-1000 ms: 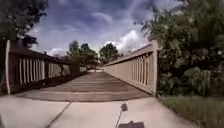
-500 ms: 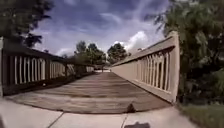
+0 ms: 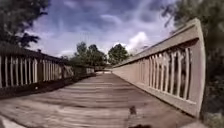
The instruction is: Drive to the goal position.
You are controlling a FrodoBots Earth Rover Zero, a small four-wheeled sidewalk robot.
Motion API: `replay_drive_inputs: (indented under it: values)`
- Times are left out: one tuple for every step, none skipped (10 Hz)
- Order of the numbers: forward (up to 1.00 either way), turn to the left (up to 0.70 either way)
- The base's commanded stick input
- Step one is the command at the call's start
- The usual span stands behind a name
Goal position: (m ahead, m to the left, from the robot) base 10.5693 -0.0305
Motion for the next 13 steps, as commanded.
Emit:
replay_drive_inputs:
  values:
    - [0.98, 0.00]
    - [0.98, 0.00]
    - [0.98, 0.00]
    - [0.98, 0.00]
    - [0.98, 0.00]
    - [0.98, 0.00]
    - [0.98, 0.00]
    - [0.98, 0.00]
    - [0.98, 0.00]
    - [0.98, 0.00]
    - [0.98, 0.00]
    - [0.98, 0.00]
    - [0.98, 0.00]
